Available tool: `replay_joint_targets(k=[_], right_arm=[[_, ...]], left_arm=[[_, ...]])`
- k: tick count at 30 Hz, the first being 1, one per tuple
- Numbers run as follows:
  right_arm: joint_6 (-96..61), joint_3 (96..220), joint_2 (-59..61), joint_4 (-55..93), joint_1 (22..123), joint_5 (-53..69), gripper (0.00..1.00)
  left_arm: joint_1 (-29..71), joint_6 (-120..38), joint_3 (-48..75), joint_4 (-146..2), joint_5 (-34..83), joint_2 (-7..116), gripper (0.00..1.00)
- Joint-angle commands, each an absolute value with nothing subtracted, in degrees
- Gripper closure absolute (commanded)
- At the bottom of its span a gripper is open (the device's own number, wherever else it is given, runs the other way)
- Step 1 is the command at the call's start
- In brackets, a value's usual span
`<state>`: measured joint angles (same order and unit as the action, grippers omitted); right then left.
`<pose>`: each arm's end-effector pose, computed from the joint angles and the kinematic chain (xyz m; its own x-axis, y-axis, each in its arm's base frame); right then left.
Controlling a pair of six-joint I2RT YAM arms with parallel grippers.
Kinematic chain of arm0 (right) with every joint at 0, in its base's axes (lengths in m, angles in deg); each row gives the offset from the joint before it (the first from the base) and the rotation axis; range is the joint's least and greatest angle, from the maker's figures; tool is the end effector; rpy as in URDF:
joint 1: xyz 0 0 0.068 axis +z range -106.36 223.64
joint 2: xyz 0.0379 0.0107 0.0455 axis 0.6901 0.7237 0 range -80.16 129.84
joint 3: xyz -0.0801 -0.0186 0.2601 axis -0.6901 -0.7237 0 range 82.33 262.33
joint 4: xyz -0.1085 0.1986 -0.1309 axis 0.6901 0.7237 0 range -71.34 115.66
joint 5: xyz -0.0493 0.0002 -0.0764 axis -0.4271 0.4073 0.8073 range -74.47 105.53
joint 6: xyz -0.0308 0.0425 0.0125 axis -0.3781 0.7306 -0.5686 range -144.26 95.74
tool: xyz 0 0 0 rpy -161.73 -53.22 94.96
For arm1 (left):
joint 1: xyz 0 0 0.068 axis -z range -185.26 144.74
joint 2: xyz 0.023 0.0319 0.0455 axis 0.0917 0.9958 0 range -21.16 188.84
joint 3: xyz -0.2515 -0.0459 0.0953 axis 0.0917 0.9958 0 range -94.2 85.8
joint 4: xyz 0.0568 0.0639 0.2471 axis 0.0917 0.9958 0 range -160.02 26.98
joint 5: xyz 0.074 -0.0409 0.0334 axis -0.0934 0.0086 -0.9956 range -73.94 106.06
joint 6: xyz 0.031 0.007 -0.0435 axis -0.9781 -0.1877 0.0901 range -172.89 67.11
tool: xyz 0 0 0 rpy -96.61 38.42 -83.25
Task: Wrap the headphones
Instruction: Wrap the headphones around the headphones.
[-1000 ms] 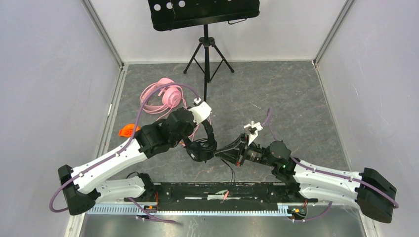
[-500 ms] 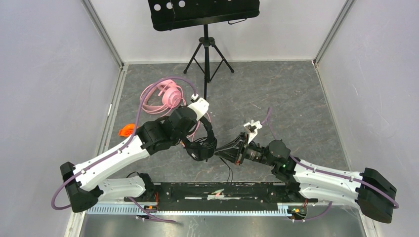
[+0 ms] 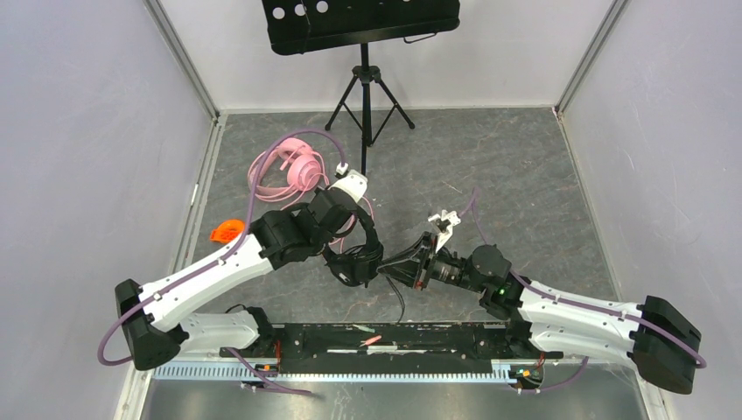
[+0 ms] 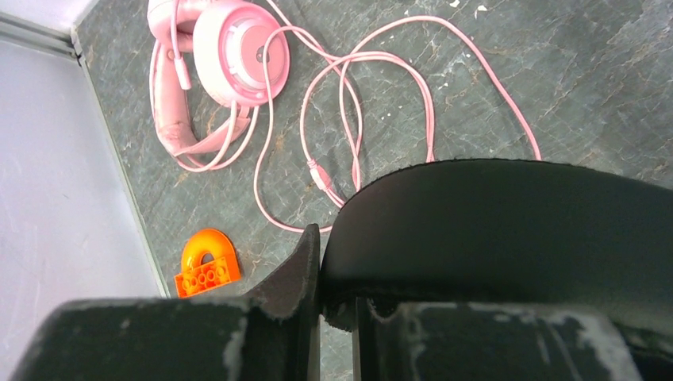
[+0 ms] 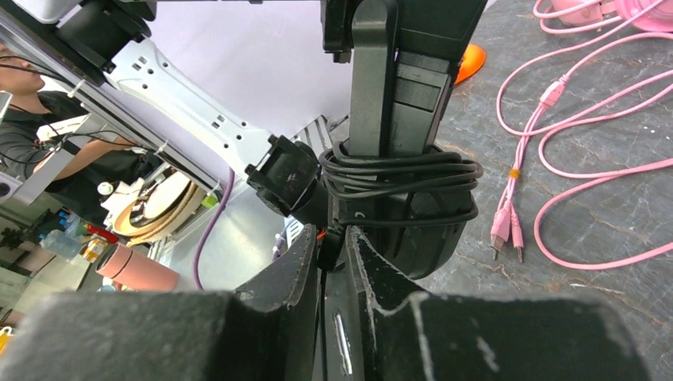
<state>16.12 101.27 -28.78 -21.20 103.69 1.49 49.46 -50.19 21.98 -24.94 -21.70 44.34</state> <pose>0.0932 0.1792 0.2529 -0.5734 0.2639 -0.7756 -0.7735 0.1376 0.6187 0.1489 -0.1728 0.3322 -0.4392 0.5565 -0.7053 0.3828 0.8262 0.4134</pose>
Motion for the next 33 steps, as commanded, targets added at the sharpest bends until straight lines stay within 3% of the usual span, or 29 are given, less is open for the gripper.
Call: replay_joint_targets(k=[1,8,10,12,23,29,33], right_arm=[[18.2,106.1,-28.7,-27.7,104.7,-2.5,0.81],[18.1,107.1,-28.6,-23.5,104.7,0.3,0.8],[17.6,107.2,-29.0,-21.5,104.7,1.5,0.95],[16.1,107.4,-29.7,-18.6,104.7,3.2,1.0],[8.4,114.9,-30.6,-1.8,104.7,13.6,1.0],[8.9,120.8,-27.3,3.4,104.7,15.7,0.84],[10.2,121.5,-26.5,2.9,104.7,13.9,0.84]], left_arm=[[48.7,-42.5,19.8,-27.6,-27.5,45.6,0.98],[48.8,-37.9,18.6,-25.5,-29.5,45.8,0.98],[48.8,-37.2,18.8,-25.5,-29.9,45.5,0.98],[48.7,-36.8,18.8,-25.4,-30.2,45.2,0.98],[48.8,-36.0,16.2,-22.8,-35.3,49.1,0.98],[48.8,-32.8,14.2,-21.0,-35.8,52.1,0.98],[48.8,-29.3,13.5,-20.4,-34.4,53.7,0.98]])
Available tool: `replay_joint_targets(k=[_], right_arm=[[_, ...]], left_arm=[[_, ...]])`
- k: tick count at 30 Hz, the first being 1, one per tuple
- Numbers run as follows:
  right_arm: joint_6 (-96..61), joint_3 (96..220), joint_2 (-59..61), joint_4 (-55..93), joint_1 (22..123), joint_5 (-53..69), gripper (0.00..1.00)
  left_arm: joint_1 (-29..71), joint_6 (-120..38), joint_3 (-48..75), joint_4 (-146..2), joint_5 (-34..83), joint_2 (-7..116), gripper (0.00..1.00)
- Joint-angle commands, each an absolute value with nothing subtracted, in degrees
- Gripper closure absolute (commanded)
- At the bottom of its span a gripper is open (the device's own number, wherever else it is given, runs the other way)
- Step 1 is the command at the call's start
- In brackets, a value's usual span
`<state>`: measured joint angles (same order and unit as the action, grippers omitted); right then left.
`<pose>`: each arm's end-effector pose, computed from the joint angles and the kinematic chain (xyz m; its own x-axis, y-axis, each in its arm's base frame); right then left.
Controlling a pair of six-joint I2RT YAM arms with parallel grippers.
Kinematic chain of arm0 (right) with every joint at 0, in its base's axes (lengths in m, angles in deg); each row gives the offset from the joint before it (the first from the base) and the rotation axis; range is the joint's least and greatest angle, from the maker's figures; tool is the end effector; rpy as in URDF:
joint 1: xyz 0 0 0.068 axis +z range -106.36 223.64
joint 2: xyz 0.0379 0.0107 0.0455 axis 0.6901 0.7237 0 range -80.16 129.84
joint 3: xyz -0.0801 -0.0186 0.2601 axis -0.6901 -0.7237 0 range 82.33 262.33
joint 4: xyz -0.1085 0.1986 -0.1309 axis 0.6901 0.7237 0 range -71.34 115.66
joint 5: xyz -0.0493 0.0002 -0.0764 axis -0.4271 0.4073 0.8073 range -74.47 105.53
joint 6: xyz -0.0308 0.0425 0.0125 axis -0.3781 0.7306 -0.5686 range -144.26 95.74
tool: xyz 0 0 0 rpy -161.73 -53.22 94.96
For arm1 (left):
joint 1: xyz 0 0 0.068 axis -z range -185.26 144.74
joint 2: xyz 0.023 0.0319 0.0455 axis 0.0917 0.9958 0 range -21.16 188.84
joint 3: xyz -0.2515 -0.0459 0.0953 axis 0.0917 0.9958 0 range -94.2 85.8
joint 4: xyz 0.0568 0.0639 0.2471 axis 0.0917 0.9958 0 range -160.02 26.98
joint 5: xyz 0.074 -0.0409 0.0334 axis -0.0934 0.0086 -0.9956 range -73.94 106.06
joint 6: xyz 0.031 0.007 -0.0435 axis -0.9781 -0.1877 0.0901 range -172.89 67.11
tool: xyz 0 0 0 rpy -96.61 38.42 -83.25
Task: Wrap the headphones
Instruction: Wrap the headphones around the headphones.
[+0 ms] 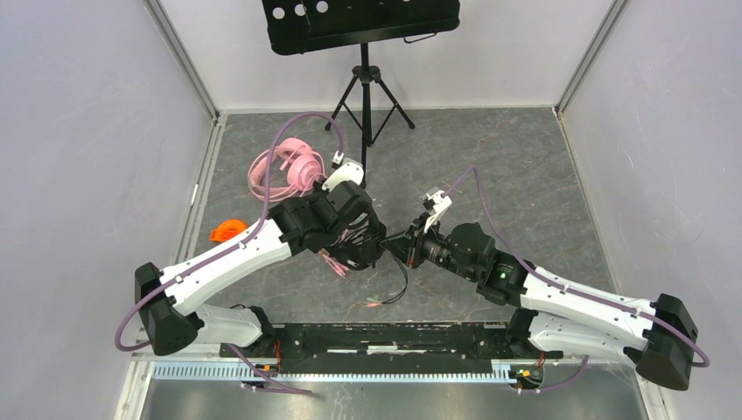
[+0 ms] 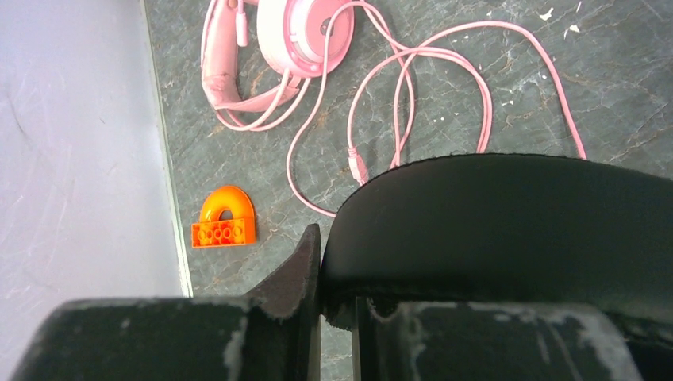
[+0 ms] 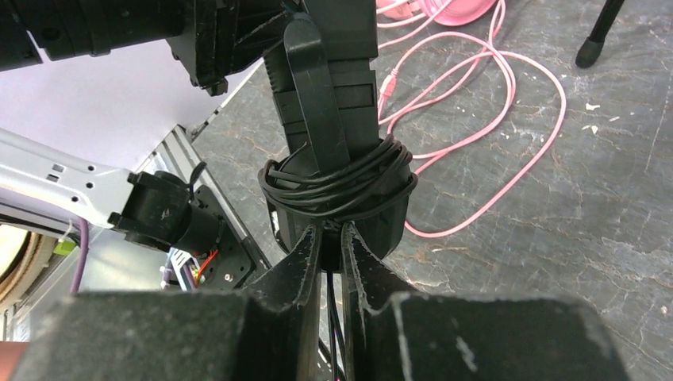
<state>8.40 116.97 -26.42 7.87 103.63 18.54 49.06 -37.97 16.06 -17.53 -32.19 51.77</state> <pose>0.1132 0.1926 0.2870 -0.5136 0.1884 -0.8371 -0.6671 0.5258 0.5277 0.1647 -0.1840 0.3316 -0.5415 0.4604 -0.7034 0.1616 0.8781 0.4503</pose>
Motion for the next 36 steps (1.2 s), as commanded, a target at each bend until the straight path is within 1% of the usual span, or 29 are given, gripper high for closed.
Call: replay_joint_targets(k=[1,3,6,13,18,23,26,28,31,36], right_arm=[[10.3,121.4,-26.4,3.1,104.7,14.3,0.84],[10.6,120.7,-26.4,3.1,104.7,15.1,0.83],[12.0,119.5,-26.8,1.9,104.7,15.2,0.78],[13.8,118.8,-26.8,0.4,104.7,14.2,0.72],[15.0,117.5,-26.5,-1.2,104.7,13.2,0.7],[16.4,116.4,-26.8,-2.8,104.7,12.5,0.71],[16.7,115.7,-27.4,-3.5,104.7,12.5,0.66],[17.2,115.0,-28.0,-4.3,104.7,12.6,0.67],[18.1,114.1,-28.7,-4.8,104.7,12.9,0.73],[18.8,112.7,-30.0,-5.4,104.7,14.1,0.69]], left_arm=[[48.8,-28.7,13.4,-20.4,-33.8,53.9,0.98],[48.8,-27.5,13.1,-20.5,-32.3,54.2,0.98],[48.8,-25.6,13.5,-20.9,-30.1,54.3,0.98],[48.7,-23.3,14.4,-20.8,-29.3,54.7,0.98],[48.6,-21.8,14.0,-20.9,-28.1,54.6,0.98],[48.7,-20.5,15.3,-23.1,-25.4,54.3,0.98],[48.6,-18.8,16.9,-25.3,-23.2,53.7,0.98],[48.5,-17.6,17.7,-26.9,-21.3,53.5,0.98],[48.2,-15.3,19.0,-29.7,-17.7,52.7,0.98],[48.0,-12.1,20.9,-34.5,-13.5,50.9,0.98]])
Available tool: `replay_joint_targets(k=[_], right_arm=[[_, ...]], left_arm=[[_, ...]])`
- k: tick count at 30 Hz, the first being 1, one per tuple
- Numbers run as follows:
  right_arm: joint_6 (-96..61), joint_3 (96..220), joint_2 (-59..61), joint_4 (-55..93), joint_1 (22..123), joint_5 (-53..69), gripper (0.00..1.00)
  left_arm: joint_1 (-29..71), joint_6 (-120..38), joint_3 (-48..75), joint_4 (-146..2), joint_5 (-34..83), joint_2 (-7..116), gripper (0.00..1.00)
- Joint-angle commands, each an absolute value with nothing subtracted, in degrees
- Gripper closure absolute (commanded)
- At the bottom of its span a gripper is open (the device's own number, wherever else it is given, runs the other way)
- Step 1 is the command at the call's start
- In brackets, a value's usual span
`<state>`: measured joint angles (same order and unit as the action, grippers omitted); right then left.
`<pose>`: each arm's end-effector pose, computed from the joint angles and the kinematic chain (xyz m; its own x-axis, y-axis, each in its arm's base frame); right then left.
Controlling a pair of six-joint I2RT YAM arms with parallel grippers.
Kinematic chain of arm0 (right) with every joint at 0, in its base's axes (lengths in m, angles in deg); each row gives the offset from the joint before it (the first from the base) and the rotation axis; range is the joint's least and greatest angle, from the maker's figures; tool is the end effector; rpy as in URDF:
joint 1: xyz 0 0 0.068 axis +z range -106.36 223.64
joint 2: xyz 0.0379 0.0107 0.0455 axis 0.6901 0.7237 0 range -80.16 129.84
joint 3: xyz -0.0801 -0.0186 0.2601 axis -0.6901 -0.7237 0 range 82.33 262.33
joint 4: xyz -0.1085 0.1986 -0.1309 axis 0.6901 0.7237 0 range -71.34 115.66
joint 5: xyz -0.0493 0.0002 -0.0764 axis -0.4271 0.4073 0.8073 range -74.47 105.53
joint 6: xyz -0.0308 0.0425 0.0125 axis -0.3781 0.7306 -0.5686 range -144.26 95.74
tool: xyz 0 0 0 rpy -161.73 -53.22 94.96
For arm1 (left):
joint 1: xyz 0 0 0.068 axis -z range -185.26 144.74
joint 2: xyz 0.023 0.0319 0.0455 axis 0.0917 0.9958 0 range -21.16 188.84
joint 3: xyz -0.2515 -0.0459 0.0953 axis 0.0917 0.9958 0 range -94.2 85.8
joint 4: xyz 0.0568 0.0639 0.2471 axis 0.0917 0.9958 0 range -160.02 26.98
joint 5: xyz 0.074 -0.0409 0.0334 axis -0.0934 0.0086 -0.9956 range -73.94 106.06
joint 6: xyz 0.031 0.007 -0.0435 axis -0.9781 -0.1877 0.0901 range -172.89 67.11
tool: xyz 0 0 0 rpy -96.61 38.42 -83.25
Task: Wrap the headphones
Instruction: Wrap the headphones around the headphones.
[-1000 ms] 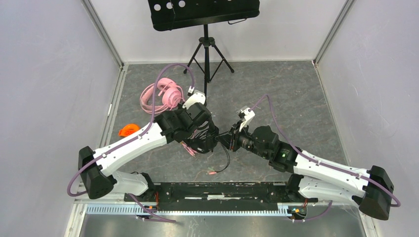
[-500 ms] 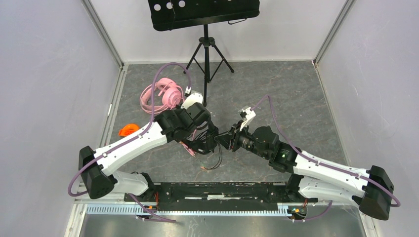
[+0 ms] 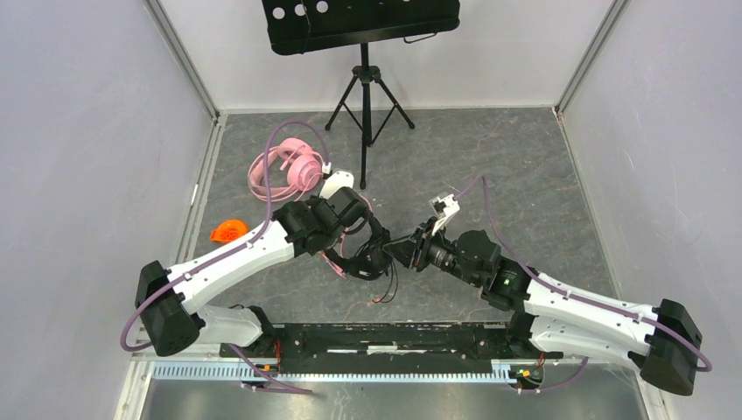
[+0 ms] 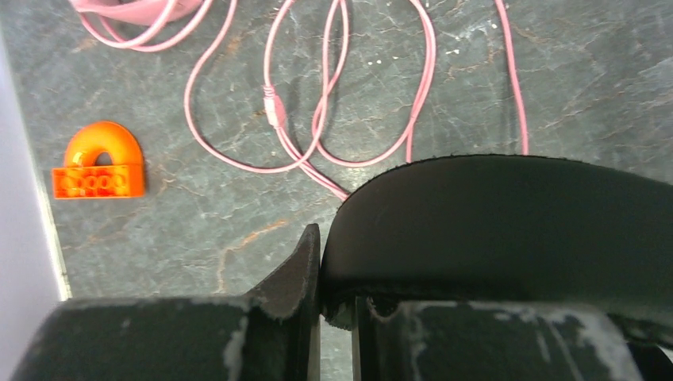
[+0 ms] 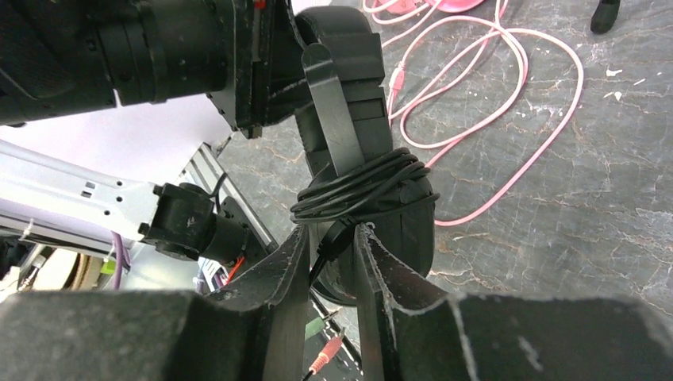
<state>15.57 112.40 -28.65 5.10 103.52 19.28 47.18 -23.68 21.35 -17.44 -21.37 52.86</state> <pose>0.1094 0.1841 0.2714 -0.5850 0.2655 -0.7663 -0.5938 0.5035 0.6277 0.1675 -0.1824 0.2954 -0.6932 0.2658 -0.6700 0.1354 0.9610 0.2412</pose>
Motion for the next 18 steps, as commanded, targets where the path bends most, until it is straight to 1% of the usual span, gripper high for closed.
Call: replay_joint_targets(k=[1,3,5,7,11,13,15,18], right_arm=[[18.9,112.5,-30.5,-5.2,104.7,14.8,0.7],[18.9,112.3,-31.2,-4.4,104.7,17.4,0.73],[18.5,112.7,-31.8,-3.6,104.7,19.2,0.73],[17.5,113.4,-32.0,-2.0,104.7,21.3,0.7],[15.2,115.6,-31.1,1.6,104.7,22.2,0.61],[14.5,116.1,-30.7,2.5,104.7,22.2,0.6],[14.2,116.1,-30.4,2.8,104.7,22.4,0.63],[14.1,116.1,-30.2,2.8,104.7,22.5,0.73]], left_arm=[[47.9,-11.5,21.1,-35.1,-12.8,50.6,0.98],[48.0,-10.2,21.6,-36.3,-11.0,50.2,0.98],[47.9,-7.9,22.2,-37.3,-10.0,49.8,0.98],[47.9,-3.9,22.4,-37.3,-10.5,49.8,0.98],[48.0,0.3,22.5,-37.3,-11.5,49.4,0.98],[48.0,2.1,22.8,-37.3,-13.1,49.0,0.98],[48.0,3.2,22.9,-37.7,-13.8,48.7,0.98],[48.0,3.8,22.9,-38.1,-14.7,48.7,0.98]])
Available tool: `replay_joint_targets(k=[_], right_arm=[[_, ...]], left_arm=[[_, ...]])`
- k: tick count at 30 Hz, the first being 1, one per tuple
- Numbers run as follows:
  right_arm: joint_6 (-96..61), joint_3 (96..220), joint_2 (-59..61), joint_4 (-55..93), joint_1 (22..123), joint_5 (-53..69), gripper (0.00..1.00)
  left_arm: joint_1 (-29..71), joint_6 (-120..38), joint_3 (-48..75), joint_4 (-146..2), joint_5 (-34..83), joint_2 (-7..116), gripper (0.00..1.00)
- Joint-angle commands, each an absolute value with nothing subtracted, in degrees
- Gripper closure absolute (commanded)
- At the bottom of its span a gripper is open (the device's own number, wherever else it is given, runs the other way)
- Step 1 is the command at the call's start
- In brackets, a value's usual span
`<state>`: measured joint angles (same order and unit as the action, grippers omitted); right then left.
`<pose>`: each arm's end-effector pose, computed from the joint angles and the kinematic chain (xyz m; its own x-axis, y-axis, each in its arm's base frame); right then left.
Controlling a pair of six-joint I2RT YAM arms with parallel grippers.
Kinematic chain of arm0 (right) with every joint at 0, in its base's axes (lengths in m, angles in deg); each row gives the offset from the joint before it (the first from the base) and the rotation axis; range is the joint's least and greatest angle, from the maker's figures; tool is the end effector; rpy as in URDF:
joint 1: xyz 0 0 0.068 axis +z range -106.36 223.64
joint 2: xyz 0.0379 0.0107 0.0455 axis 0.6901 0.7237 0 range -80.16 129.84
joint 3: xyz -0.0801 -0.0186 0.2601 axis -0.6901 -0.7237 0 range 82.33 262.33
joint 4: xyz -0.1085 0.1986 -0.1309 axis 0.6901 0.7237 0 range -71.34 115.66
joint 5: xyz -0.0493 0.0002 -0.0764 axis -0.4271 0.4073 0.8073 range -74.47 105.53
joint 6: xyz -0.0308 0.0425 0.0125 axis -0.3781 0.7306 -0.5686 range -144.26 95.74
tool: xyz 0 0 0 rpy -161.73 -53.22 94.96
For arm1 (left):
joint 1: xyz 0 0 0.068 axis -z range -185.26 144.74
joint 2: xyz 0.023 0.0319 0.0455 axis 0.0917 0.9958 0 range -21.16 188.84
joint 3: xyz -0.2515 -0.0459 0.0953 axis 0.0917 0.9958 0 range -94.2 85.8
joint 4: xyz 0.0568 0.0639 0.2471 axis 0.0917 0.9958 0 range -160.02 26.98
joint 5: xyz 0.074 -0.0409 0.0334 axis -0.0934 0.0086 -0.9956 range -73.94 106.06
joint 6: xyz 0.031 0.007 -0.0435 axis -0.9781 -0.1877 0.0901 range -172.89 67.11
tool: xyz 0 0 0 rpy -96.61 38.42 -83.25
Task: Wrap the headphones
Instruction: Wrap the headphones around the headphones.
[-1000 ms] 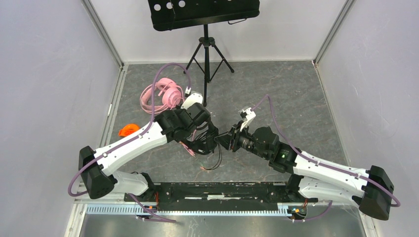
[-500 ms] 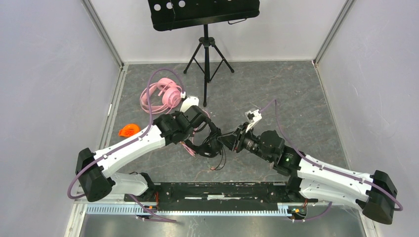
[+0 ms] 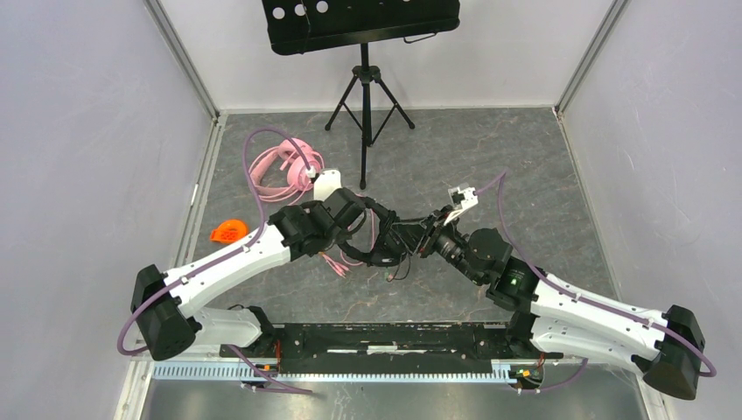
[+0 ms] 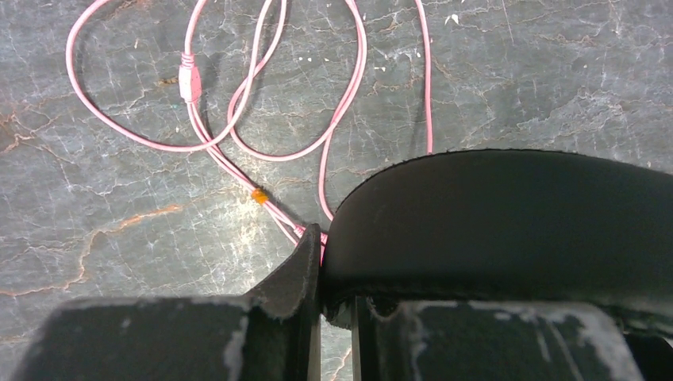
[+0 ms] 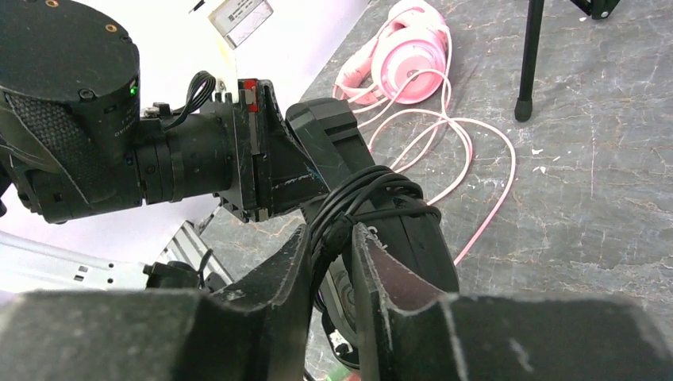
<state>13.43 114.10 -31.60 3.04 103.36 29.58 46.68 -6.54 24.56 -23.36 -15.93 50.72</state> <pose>0.1111 0.1733 0.2958 -0.4457 0.4132 -0.7941 -0.5598 0.5636 0.6074 0.1665 -0.1821 0.2906 -0.7136 -0.0840 -0.6955 -0.0362 0.9959 -0.0831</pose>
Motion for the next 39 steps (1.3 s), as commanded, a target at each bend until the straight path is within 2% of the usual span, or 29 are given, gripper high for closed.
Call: replay_joint_targets(k=[1,11,20,32,39], right_arm=[[14.0,116.3,-30.1,2.8,104.7,22.3,0.74],[13.6,117.9,-29.9,3.7,104.7,21.3,0.59],[8.6,117.4,-30.7,4.8,104.7,24.0,0.64],[4.0,113.9,-42.7,3.6,104.8,25.6,0.53],[2.5,114.7,-44.0,4.9,104.7,27.2,0.55]], left_arm=[[48.0,4.1,22.8,-38.1,-15.3,48.7,0.98],[48.0,5.4,21.4,-36.7,-21.4,50.2,0.98],[48.0,3.3,21.9,-39.8,-20.2,49.7,0.98],[47.9,0.4,24.4,-43.6,-21.7,46.7,0.98],[48.0,0.0,24.5,-43.8,-21.7,46.5,0.98]])
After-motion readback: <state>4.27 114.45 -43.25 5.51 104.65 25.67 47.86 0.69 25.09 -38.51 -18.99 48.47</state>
